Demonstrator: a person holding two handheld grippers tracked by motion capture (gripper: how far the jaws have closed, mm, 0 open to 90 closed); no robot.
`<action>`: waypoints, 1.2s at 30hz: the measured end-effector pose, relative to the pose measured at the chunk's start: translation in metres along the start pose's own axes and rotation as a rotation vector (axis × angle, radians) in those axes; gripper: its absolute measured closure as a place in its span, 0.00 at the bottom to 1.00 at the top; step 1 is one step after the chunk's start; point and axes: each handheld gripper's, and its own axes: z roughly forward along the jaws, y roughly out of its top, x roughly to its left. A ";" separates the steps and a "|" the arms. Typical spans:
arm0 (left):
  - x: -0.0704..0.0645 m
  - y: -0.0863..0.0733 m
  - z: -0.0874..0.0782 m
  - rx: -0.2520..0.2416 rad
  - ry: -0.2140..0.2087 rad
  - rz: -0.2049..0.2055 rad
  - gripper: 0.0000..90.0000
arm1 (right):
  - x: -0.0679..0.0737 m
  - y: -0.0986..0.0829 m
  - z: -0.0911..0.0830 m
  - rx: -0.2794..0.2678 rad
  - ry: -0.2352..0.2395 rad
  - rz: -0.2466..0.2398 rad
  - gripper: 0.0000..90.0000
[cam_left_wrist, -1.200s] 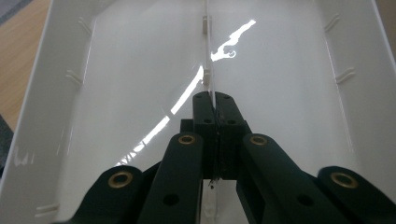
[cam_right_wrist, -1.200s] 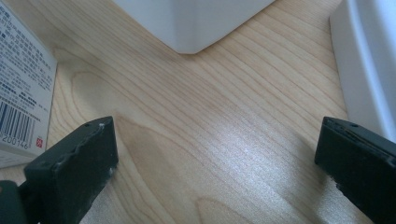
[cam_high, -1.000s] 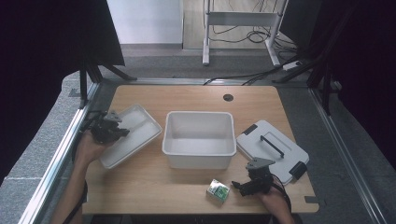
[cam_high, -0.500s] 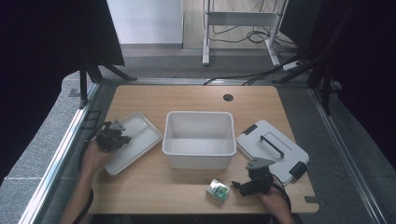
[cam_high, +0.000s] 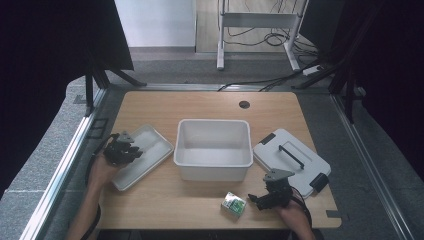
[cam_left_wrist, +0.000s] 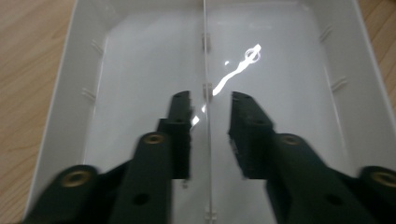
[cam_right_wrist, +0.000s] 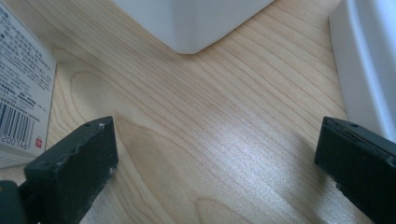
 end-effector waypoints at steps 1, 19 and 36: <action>-0.004 0.001 -0.004 -0.023 0.004 -0.003 0.55 | 0.000 0.000 0.000 0.000 0.000 0.000 0.00; -0.078 0.008 -0.031 -0.152 -0.071 0.024 0.04 | 0.000 0.000 0.000 0.000 -0.003 0.003 0.00; -0.148 -0.010 0.007 -0.142 -0.160 0.075 0.00 | 0.006 -0.002 -0.018 -0.006 0.049 0.022 0.07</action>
